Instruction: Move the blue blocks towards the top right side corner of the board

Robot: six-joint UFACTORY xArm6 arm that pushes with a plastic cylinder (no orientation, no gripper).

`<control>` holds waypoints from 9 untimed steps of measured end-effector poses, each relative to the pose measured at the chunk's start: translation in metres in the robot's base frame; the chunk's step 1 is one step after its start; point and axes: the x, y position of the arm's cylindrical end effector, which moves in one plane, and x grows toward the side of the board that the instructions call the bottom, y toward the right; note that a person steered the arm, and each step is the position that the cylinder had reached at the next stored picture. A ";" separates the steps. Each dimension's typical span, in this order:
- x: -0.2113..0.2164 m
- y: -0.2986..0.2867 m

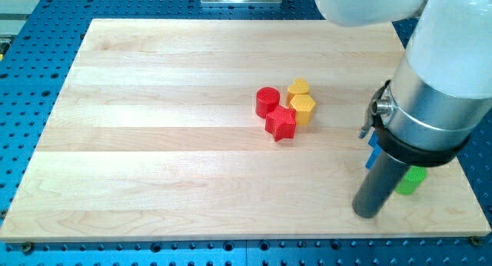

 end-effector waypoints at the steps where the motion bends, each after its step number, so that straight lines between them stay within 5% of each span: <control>1: -0.044 -0.015; 4: -0.047 -0.012; 6: -0.008 0.003; 9: -0.064 0.051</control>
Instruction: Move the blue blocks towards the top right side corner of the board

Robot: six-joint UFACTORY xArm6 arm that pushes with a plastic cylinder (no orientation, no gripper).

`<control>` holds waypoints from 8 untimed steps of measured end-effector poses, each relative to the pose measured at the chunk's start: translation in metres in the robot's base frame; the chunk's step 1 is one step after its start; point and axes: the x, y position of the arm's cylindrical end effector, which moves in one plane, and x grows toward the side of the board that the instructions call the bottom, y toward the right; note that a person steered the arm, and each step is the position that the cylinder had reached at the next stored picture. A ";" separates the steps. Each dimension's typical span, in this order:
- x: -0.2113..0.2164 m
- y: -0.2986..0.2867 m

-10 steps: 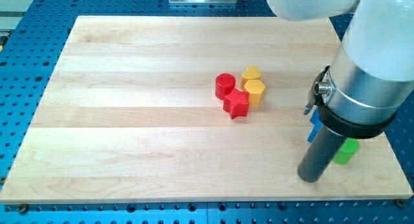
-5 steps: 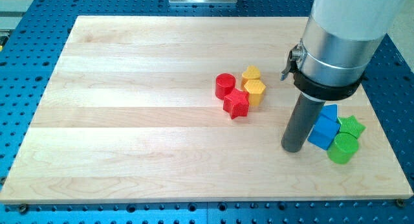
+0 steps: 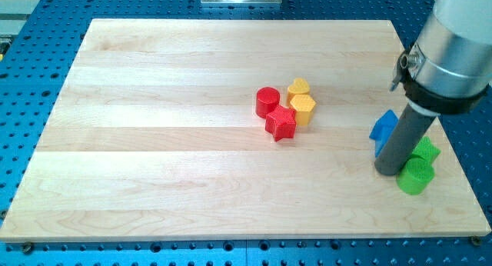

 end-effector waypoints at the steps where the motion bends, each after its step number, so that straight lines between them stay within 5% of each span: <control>1: -0.040 0.006; 4: -0.126 0.050; 6: -0.171 -0.028; 8: -0.223 -0.028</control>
